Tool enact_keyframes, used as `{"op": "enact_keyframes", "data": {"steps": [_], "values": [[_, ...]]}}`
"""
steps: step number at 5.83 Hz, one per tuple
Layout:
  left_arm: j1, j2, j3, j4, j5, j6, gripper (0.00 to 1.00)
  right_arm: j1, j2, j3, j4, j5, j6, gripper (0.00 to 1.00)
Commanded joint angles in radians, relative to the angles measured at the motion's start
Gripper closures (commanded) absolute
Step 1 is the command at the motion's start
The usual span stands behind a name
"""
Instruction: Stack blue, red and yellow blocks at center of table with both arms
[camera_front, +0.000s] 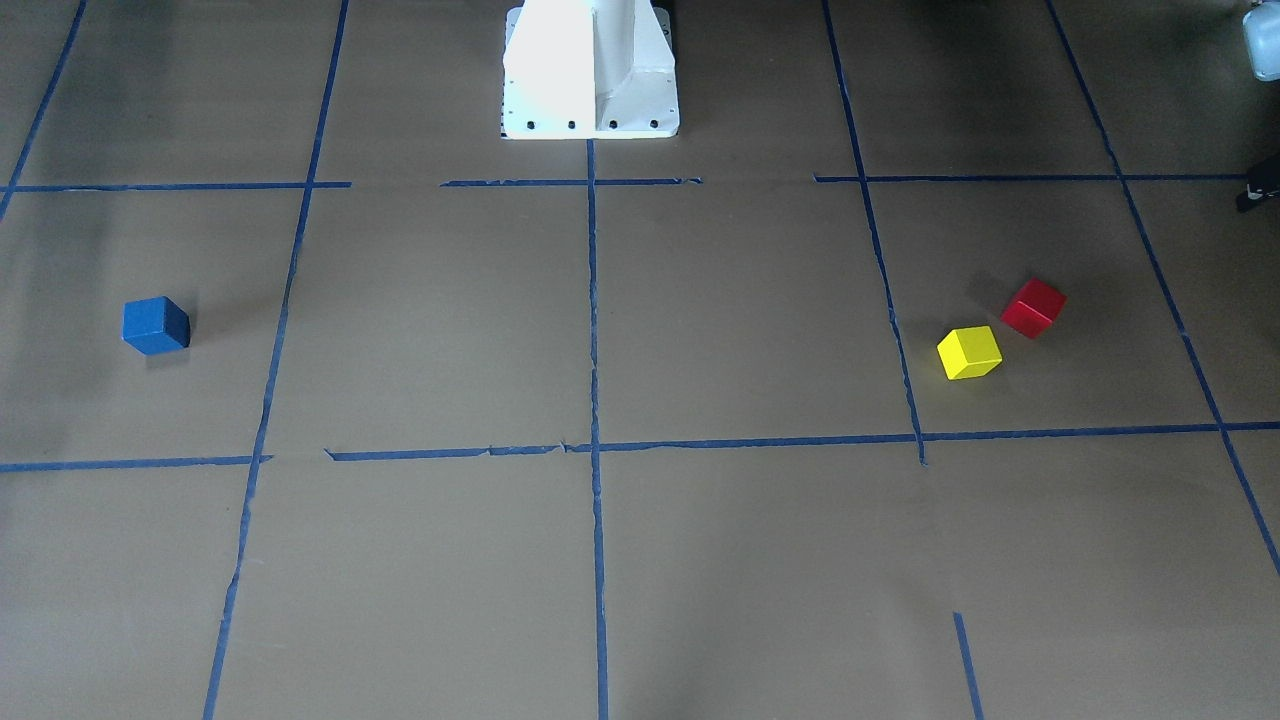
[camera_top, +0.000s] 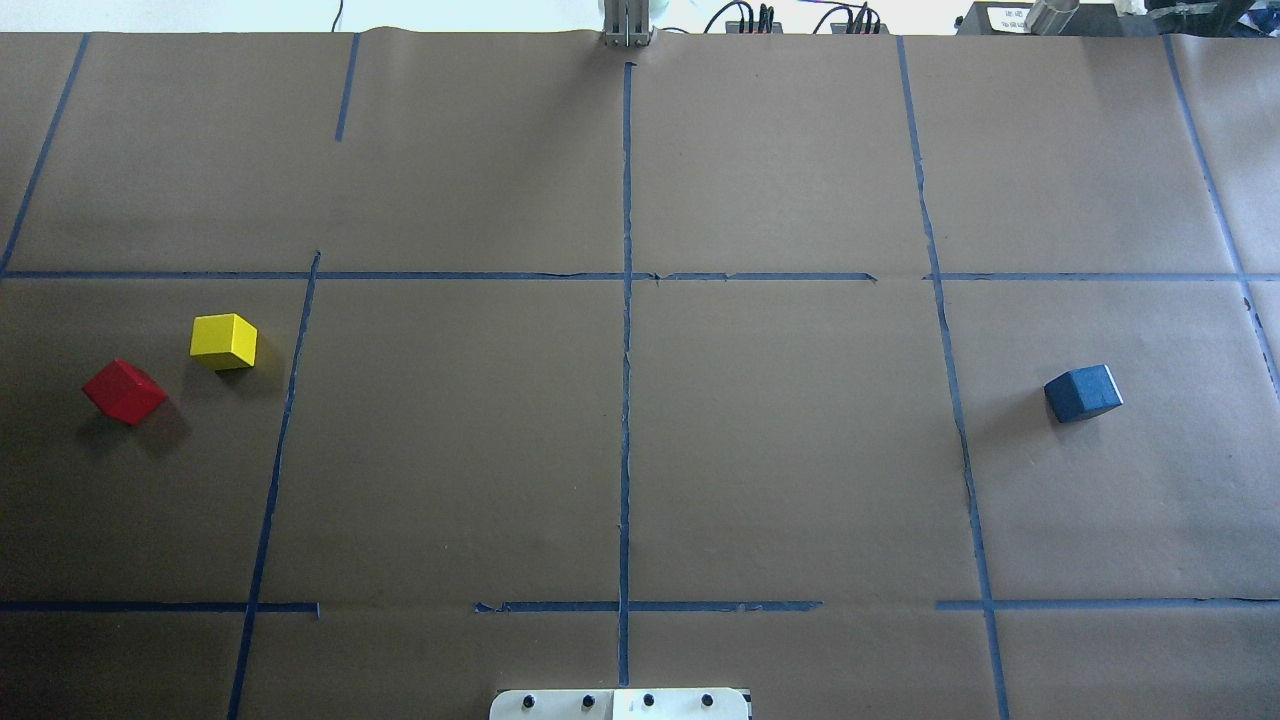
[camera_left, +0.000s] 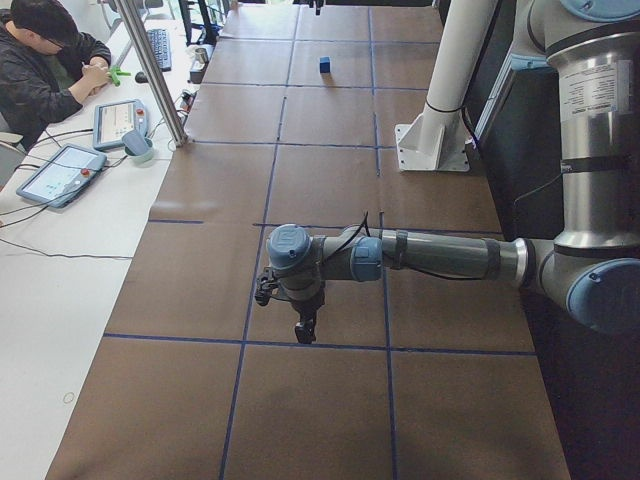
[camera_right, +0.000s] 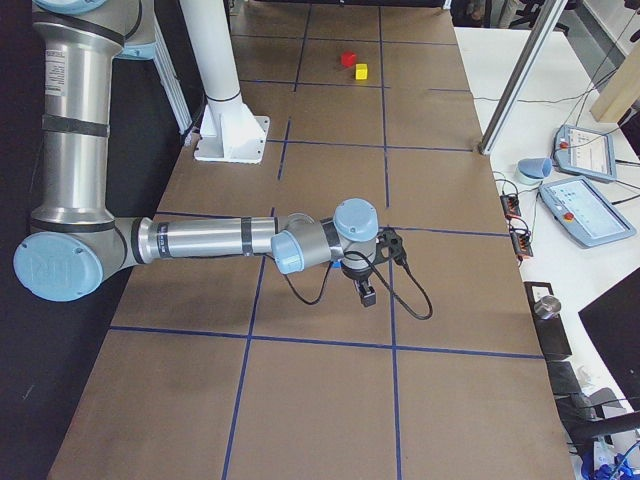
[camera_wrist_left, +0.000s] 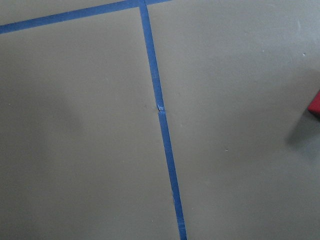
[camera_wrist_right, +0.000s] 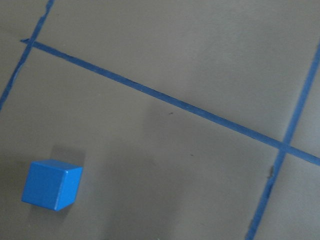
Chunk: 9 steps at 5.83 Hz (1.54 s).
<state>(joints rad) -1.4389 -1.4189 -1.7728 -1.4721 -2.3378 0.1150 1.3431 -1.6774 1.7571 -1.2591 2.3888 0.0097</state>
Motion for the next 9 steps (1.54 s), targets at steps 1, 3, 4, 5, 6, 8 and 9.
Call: {"op": "enact_keyframes", "data": {"steps": [1, 3, 4, 5, 6, 8, 9], "values": [[0.0, 0.0, 0.001, -0.001, 0.0, 0.0, 0.0, -0.196, -0.008, 0.019, 0.184, -0.093, 0.225, 0.0], [0.0, 0.0, 0.003, 0.001, 0.0, 0.0, 0.0, -0.341, 0.005, 0.022, 0.248, -0.199, 0.465, 0.0], [0.0, 0.0, 0.003, 0.001, 0.0, 0.0, 0.0, -0.366, 0.024, 0.022, 0.248, -0.203, 0.542, 0.0], [0.0, 0.0, 0.003, 0.001, 0.0, 0.0, 0.0, -0.405, 0.024, 0.022, 0.248, -0.242, 0.608, 0.0], [0.0, 0.0, 0.004, 0.001, 0.0, 0.0, 0.0, -0.442, 0.022, 0.015, 0.247, -0.284, 0.627, 0.0], [0.0, 0.0, 0.004, 0.001, 0.0, 0.0, 0.0, -0.469, 0.008, -0.017, 0.247, -0.296, 0.625, 0.0], [0.0, 0.0, 0.006, -0.001, 0.0, 0.0, 0.0, -0.49, 0.011, -0.052, 0.248, -0.302, 0.621, 0.01]]}}
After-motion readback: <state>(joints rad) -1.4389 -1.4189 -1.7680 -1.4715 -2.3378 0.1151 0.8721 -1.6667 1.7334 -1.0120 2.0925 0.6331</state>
